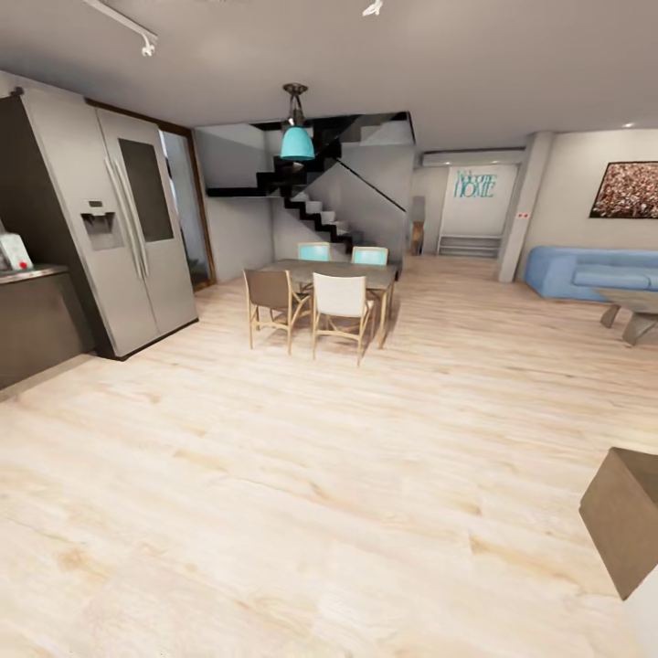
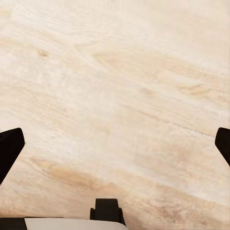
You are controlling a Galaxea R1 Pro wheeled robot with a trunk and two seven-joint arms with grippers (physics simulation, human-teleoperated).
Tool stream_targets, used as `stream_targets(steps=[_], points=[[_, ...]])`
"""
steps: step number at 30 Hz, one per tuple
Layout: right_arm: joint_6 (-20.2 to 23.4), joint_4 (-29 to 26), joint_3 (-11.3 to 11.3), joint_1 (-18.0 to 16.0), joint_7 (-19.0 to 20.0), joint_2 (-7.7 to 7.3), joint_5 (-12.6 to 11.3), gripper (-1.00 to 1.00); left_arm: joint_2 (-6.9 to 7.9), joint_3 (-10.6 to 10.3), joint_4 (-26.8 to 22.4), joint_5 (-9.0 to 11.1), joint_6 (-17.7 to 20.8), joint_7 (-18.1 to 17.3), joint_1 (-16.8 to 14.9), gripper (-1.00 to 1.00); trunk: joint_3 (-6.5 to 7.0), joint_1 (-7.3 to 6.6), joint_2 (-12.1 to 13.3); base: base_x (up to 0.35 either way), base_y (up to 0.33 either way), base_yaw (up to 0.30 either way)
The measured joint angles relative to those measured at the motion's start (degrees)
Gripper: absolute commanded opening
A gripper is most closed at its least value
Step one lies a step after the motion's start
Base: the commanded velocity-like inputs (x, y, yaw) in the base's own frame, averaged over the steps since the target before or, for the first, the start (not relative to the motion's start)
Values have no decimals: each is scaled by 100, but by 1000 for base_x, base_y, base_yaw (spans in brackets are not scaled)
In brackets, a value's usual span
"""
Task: Pick up the poster from the kitchen countertop and hang it on one of the wall nails in the kitchen.
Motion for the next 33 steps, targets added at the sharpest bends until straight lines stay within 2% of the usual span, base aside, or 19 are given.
stream_targets(steps=[10,15,24,33], points=[[0,-2,0,-1,0,3,0,100,0,4,0,-1,0,0,0,100,0,0,0,0,0,276],[0,-3,1,-1,0,5,0,100,0,112,0,-1,0,0,0,100,0,0,0,0,0,276],[0,-5,4,0,1,5,0,100,0,150,0,-1,0,0,0,100,-1,0,0,6,-3,276],[2,-5,10,0,22,-2,0,100,0,167,1,-1,6,0,0,100,-4,-3,0,249,-100,126]])
